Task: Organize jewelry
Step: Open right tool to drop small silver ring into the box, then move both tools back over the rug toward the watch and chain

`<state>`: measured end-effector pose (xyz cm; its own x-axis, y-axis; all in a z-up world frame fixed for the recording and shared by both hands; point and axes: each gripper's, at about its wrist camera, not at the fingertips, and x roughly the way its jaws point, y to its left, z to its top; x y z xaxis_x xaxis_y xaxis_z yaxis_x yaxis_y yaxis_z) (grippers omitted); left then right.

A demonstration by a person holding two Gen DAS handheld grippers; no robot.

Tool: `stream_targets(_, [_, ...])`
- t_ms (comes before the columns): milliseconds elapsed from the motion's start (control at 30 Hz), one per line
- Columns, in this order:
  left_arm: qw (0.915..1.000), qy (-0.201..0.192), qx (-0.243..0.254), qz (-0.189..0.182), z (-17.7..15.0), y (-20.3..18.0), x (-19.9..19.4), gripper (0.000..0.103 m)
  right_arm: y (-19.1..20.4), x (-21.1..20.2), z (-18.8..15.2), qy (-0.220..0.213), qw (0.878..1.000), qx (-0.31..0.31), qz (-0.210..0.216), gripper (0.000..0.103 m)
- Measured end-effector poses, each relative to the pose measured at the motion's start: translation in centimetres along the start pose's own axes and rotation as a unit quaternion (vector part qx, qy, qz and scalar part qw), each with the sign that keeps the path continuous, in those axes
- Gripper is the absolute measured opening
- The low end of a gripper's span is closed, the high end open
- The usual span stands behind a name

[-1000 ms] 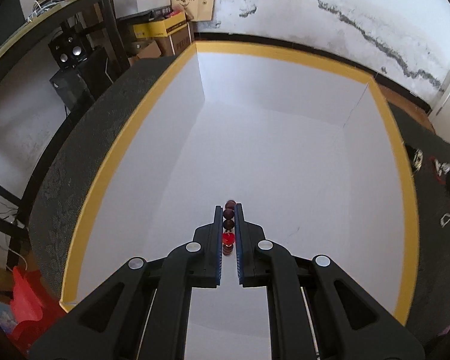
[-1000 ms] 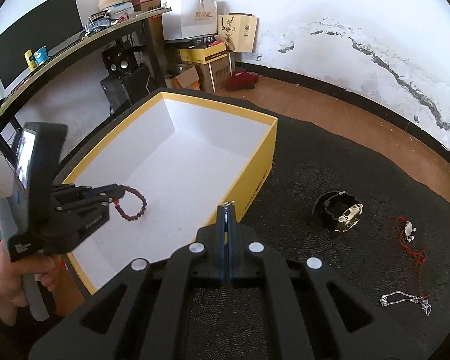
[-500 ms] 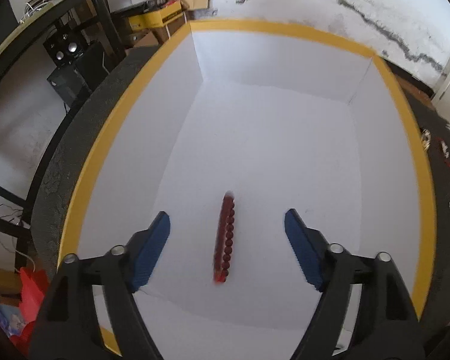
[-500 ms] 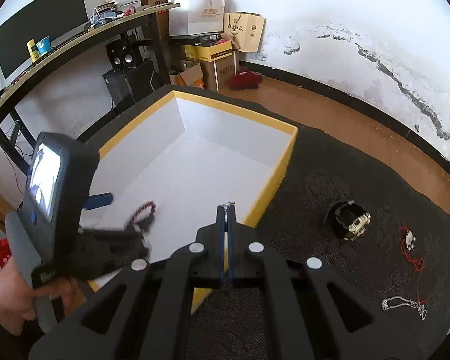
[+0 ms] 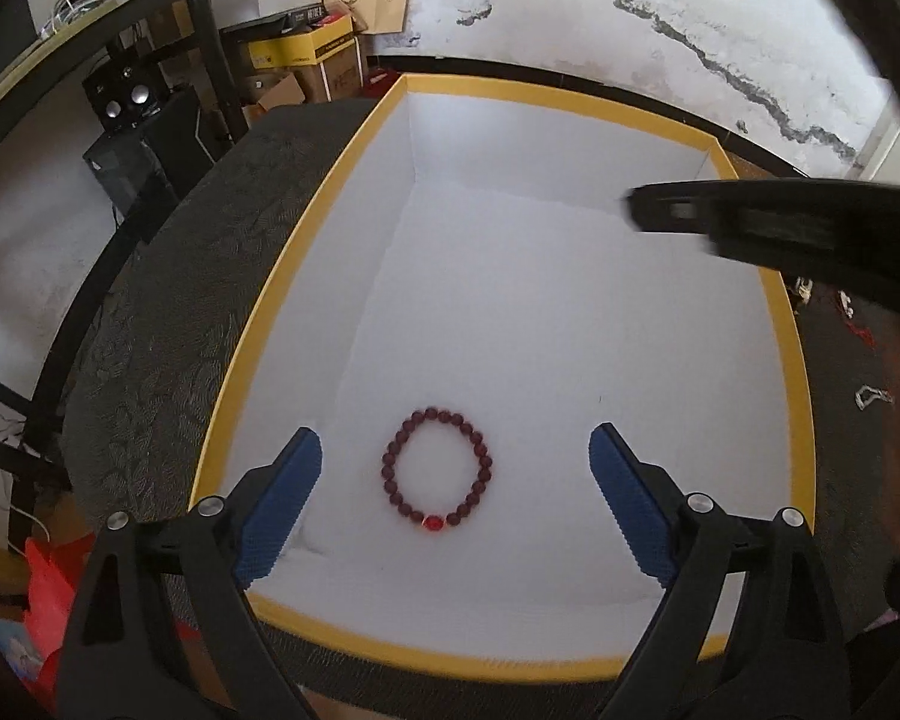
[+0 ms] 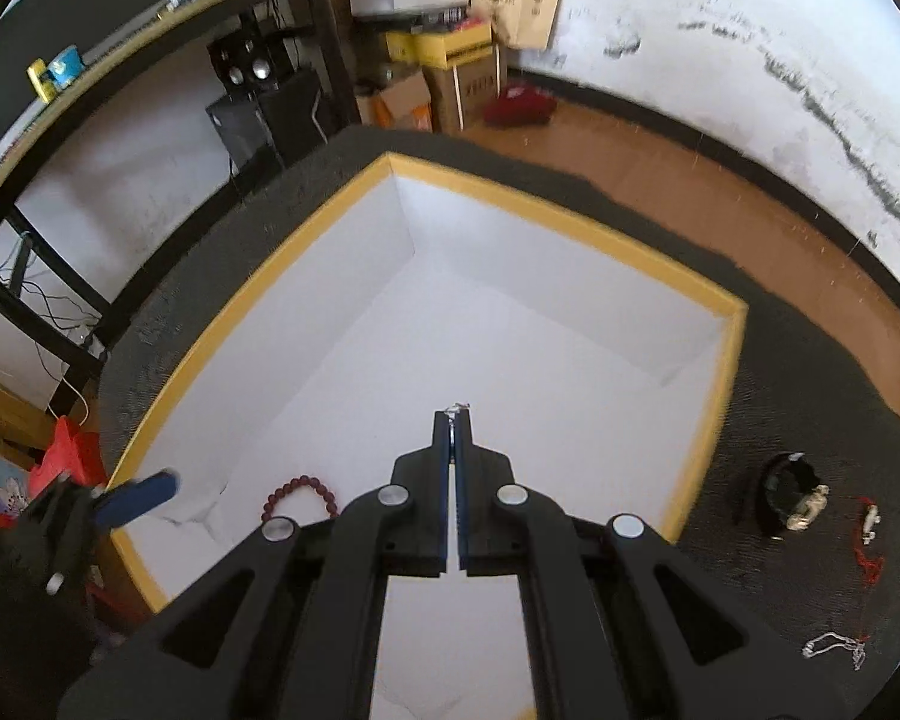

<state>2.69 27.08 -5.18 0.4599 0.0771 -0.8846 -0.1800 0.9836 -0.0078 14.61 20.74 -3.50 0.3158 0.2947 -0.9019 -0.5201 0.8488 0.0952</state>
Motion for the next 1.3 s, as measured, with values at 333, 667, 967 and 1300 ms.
stream_targets(333, [0.9996,0.012,-0.024,-0.008,-0.4,1.7,0.2,0.089,0.7,5.2,0.7,0.066,0.997,0.004,-0.036,0.002])
stream_targets(667, [0.9999,0.000,-0.017,-0.001,-0.2,1.2,-0.2,0.093,1.1,3.7,0.7,0.038,0.999,-0.023,-0.027,0.096])
stream_targets(967, [0.9974,-0.060,-0.028,-0.030,1.1,-0.3,-2.0,0.093,-5.2,-8.6,-3.3,-0.103,0.994,0.025,-0.025,0.096])
stream_targets(1300, [0.9927,-0.101,0.027,-0.060,1.7,-10.0,-2.9,0.093,-22.2,-14.4,-20.9,-0.147,0.952,0.182,-0.199,0.096])
